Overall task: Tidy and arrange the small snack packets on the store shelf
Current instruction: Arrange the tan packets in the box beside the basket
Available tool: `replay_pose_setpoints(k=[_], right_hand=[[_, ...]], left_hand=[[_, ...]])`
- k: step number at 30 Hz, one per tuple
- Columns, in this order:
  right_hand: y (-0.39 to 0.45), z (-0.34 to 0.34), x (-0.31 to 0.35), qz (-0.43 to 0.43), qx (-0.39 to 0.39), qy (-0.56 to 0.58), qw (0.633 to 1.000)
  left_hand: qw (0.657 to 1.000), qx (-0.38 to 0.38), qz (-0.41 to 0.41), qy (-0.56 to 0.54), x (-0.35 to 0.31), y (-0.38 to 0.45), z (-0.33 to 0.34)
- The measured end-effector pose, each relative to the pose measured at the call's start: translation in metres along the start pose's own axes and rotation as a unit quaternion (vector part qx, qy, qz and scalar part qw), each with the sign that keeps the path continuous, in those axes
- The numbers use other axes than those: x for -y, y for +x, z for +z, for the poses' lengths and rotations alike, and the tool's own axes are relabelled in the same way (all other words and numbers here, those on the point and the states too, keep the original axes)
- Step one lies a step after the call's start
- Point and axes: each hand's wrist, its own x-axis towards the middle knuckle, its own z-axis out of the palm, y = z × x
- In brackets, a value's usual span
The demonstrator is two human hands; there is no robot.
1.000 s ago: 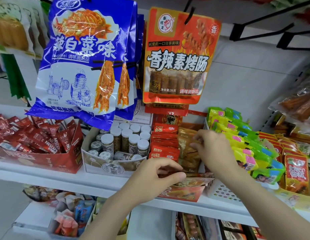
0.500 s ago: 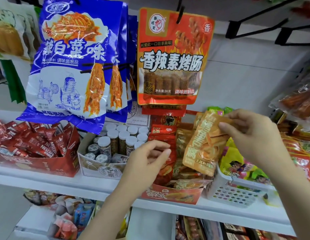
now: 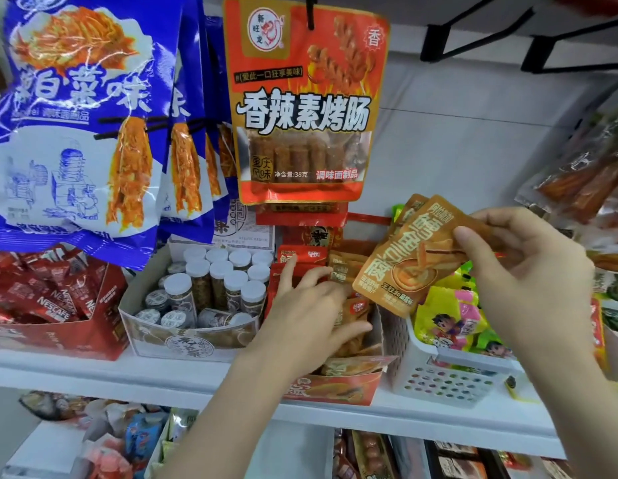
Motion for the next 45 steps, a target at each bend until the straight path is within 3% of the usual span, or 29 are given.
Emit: replay_pose_setpoints(k=[5,11,18,24,28,36,41,45], right_hand=[[0.001,-0.004,-0.004,-0.007,0.003,0.001,1.0],[0.005,-0.014,-0.009,-0.023,-0.026,0.004,0.999],[0.001,-0.012,-0.002,-0.009,-0.032,0.016,0.999],[-0.01,0.002,0.0,0.003,-0.002,-0.005,1.0],[-0.014,0.007,-0.001,-0.01,0.005,-0.016,1.0],[-0.014,0.01,-0.001,-0.032,-0.004,-0.003,0.999],[-0.013,0.006,0.0,-0.043,-0.013,0.001,0.999],[-0.017,0.009,0.001,-0.047,-0.014,-0.001,0.999]], left_hand=[[0.998,0.047,0.017,0.042,-0.002,0.016,0.008],[0.99,-0.012,0.011,-0.141,0.002,0.009,-0.01],[0.957,0.128,-0.026,-0.258,-0.003,-0.035,-0.02],[0.945,0.193,-0.049,-0.261,-0.006,-0.042,-0.021],[0.97,0.149,-0.04,-0.188,-0.015,-0.038,-0.007],[0.979,0.14,-0.035,-0.141,-0.008,-0.029,-0.006],[0.981,0.084,0.026,-0.171,-0.001,-0.035,-0.002],[0.98,0.091,0.041,-0.172,0.008,-0.051,0.002]])
